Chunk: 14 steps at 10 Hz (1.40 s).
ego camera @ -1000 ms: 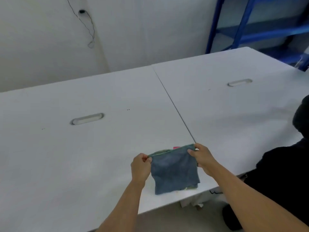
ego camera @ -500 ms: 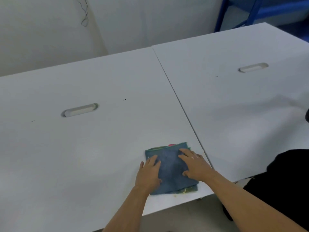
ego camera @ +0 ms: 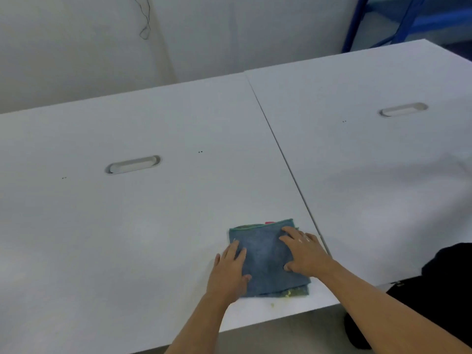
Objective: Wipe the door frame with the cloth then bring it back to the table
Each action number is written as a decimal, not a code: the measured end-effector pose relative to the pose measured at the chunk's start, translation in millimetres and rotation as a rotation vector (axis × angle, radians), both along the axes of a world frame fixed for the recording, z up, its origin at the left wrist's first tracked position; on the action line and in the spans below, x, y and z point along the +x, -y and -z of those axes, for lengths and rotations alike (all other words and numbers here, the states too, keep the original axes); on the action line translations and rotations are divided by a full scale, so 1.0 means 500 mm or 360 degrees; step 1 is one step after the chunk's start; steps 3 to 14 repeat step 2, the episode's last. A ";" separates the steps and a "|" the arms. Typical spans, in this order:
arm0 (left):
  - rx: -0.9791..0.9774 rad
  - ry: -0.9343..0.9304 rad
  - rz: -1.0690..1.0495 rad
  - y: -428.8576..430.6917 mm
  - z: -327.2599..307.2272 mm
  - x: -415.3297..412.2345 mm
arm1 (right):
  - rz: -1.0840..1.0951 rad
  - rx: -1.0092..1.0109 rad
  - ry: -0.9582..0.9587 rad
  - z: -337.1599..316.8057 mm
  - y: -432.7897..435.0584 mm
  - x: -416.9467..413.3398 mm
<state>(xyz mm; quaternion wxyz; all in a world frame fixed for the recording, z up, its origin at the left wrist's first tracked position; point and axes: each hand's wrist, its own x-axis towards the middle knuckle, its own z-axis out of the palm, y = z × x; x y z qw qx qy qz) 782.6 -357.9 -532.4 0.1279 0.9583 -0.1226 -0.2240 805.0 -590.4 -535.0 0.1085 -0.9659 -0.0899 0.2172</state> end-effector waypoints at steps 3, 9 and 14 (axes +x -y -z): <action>-0.0201 0.0140 -0.0072 -0.082 -0.038 -0.143 | 0.0325 0.0443 0.0151 -0.046 -0.041 0.009; -0.0201 0.0140 -0.0072 -0.082 -0.038 -0.143 | 0.0325 0.0443 0.0151 -0.046 -0.041 0.009; -0.0201 0.0140 -0.0072 -0.082 -0.038 -0.143 | 0.0325 0.0443 0.0151 -0.046 -0.041 0.009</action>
